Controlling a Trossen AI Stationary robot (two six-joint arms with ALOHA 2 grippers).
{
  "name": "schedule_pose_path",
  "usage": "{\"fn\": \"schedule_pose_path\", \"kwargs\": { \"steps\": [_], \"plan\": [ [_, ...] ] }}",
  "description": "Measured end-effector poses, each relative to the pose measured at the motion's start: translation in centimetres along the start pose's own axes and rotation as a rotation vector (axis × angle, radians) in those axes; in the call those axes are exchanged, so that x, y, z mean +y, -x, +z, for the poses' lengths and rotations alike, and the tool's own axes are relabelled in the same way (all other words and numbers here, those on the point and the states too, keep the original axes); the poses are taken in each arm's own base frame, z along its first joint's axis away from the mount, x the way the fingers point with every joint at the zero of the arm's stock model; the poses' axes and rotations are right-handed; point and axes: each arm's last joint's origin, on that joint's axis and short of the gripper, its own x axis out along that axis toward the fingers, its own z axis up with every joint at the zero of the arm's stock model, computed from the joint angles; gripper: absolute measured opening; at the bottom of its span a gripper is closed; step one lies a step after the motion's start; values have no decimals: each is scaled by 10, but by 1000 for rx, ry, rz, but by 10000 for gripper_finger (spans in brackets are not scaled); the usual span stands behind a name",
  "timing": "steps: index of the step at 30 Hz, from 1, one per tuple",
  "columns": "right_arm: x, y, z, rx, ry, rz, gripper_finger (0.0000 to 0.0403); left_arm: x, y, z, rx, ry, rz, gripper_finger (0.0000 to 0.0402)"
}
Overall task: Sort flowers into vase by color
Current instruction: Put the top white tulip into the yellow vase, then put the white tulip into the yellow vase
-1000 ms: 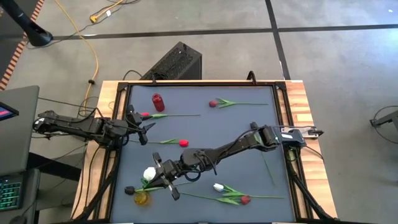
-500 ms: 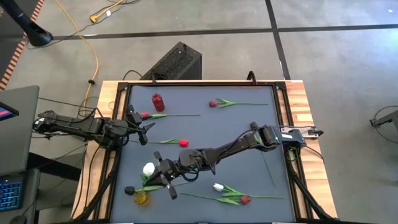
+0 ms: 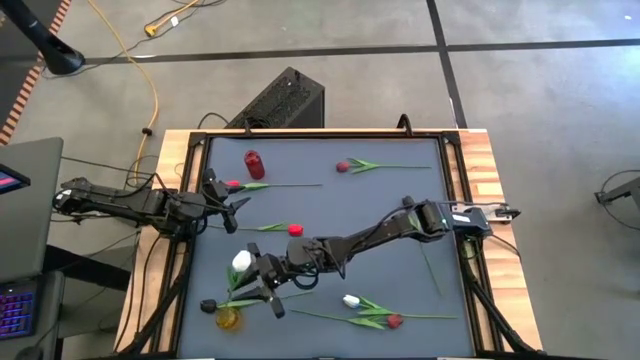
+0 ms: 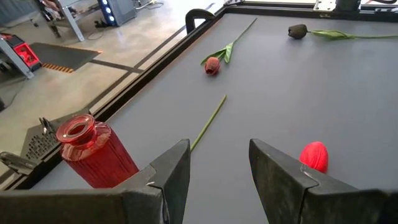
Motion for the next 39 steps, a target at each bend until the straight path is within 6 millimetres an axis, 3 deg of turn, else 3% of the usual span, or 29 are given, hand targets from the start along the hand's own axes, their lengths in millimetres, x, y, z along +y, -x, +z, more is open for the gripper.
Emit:
{"fn": "schedule_pose_path", "kwargs": {
  "steps": [6, 10, 15, 26, 33, 39],
  "plan": [
    [-11, 3, -4, 56, -37, -1, 226, 0, 0, 0, 0, 0, -1, 155],
    [-20, 6, -2, 76, -88, 104, 260, 0, 0, 0, 0, 1, 0, 155],
    [-30, 10, -4, 129, -106, 202, 265, 0, 0, 0, 2, -1, 0, 155],
    [-44, 21, -20, 389, -203, 90, 265, 0, 0, 0, 4, -4, -1, 155],
    [-40, 36, -2, 553, -178, 51, 265, 0, 0, -1, 6, -5, 0, 155],
    [-23, 64, 29, 775, -144, -15, 265, 0, 0, -1, 6, -4, -1, 155]
  ]
}}
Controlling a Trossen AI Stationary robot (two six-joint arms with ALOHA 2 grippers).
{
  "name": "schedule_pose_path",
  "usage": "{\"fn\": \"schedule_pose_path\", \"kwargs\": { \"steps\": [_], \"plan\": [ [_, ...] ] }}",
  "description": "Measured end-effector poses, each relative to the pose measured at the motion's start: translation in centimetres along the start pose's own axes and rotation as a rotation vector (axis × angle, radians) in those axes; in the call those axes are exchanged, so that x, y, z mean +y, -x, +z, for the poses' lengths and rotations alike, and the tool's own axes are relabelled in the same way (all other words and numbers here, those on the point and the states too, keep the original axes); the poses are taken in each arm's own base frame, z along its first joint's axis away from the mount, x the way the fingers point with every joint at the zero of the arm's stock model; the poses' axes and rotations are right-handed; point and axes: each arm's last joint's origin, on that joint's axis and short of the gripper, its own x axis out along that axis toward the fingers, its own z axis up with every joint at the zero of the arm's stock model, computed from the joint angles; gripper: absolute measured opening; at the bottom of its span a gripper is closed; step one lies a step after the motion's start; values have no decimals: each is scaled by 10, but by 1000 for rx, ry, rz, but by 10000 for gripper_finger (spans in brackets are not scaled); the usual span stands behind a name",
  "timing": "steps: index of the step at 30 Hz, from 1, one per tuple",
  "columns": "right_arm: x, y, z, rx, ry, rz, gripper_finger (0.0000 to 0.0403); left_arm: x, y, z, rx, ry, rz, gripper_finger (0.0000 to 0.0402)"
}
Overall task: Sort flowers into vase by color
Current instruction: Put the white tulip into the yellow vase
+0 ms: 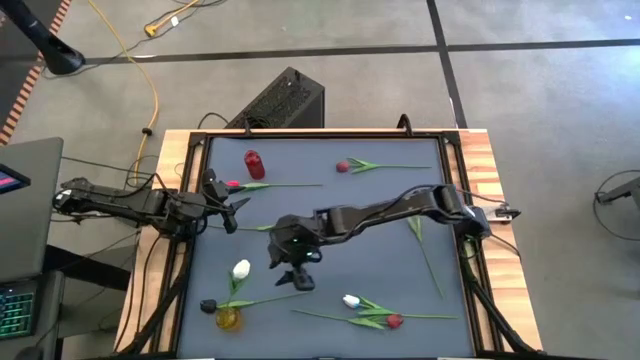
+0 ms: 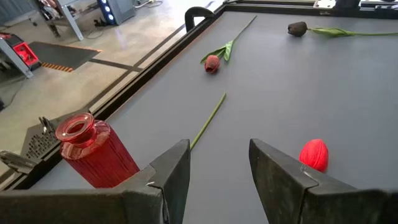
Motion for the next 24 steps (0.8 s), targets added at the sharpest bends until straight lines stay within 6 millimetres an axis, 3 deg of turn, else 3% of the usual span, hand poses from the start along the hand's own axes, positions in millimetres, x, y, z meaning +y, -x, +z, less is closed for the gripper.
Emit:
{"fn": "schedule_pose_path", "kwargs": {
  "steps": [6, 11, 19, 24],
  "plan": [
    [19, 47, -8, 236, -9, -29, 265, 0, 0, 0, 0, 6, 0, 155],
    [38, 76, -28, 513, -49, -28, 265, 0, 0, 0, -1, 8, 0, 155],
    [61, 84, -62, 858, -397, -190, 265, 0, 0, 0, -1, 9, -1, 155],
    [87, 73, -91, 1031, -430, -230, 265, 0, 0, 0, -1, 10, -1, 155]
  ]
}}
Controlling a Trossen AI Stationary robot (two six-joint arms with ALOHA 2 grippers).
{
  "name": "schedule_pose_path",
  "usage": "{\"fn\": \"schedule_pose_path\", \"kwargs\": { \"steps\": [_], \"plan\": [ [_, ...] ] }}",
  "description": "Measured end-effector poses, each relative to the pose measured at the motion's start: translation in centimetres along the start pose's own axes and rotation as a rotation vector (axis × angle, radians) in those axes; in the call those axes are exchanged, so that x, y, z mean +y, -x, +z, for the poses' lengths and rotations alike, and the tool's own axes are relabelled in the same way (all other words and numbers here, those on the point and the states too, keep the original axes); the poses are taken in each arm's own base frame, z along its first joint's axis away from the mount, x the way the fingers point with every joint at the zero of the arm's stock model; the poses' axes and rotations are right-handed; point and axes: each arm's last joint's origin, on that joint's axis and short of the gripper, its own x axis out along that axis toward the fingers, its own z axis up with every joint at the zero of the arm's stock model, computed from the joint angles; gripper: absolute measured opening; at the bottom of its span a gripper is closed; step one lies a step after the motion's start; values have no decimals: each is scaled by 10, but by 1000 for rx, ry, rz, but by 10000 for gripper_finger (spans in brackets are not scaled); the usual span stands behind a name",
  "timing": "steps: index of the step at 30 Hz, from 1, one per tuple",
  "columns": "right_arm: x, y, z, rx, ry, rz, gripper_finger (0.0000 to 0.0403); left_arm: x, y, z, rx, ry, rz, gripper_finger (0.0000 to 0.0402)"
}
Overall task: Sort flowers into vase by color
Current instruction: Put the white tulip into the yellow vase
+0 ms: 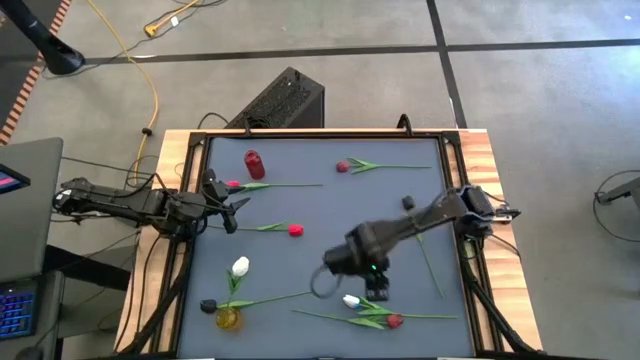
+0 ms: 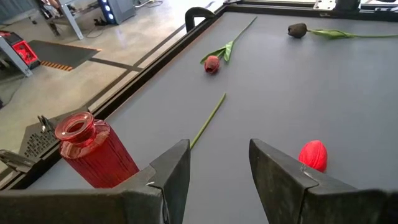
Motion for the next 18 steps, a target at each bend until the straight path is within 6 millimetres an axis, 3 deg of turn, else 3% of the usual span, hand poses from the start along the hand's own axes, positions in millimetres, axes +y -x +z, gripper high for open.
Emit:
{"fn": "schedule_pose_path", "kwargs": {
  "steps": [4, 10, 18],
  "plan": [
    [12, -25, -8, 57, -13, -32, 263, 0, 0, 0, 0, 0, 0, 155],
    [29, -47, -18, -43, -4, -14, 255, 0, 0, 0, 0, 14, -1, 155],
    [35, -57, -38, -201, -52, -111, 243, 0, 0, 0, 0, 18, -1, 155]
  ]
}}
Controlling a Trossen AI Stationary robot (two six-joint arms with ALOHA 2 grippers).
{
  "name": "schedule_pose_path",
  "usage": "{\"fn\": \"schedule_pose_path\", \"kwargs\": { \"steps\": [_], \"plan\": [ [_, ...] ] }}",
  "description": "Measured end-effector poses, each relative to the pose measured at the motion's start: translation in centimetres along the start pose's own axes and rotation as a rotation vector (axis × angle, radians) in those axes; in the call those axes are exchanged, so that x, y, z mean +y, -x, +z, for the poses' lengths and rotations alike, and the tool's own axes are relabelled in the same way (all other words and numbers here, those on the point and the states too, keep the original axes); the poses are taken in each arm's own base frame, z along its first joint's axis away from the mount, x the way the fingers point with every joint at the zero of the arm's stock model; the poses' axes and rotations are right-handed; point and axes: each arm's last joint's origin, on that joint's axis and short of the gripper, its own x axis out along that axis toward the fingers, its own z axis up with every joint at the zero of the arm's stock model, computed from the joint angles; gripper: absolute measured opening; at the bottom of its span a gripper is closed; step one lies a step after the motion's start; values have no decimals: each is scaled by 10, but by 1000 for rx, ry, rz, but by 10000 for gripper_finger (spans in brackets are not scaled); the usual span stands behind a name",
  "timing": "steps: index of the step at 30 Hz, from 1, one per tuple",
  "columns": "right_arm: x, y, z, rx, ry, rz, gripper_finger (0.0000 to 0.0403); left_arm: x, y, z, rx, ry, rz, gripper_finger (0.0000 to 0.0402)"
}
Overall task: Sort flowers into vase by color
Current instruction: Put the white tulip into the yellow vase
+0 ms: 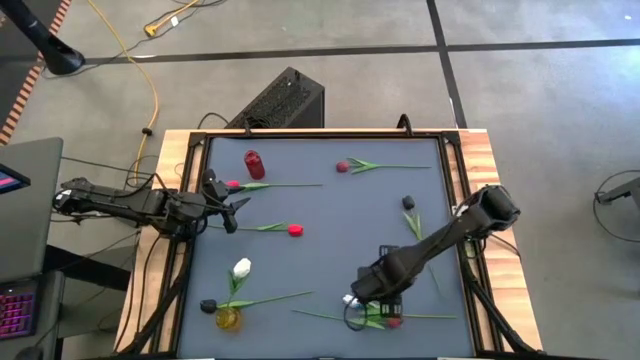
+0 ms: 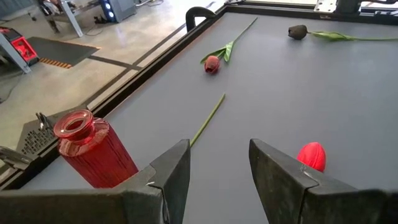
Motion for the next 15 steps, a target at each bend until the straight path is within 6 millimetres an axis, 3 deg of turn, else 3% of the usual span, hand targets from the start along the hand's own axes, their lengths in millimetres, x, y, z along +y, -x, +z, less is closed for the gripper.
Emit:
{"fn": "schedule_pose_path", "kwargs": {
  "steps": [9, 15],
  "plan": [
    [16, -18, 3, -181, -54, 90, 234, 0, 0, 0, 0, 9, 1, 155],
    [16, -22, 4, -219, -108, 65, 234, 0, 0, 0, 0, 9, 1, 155]
  ]
}}
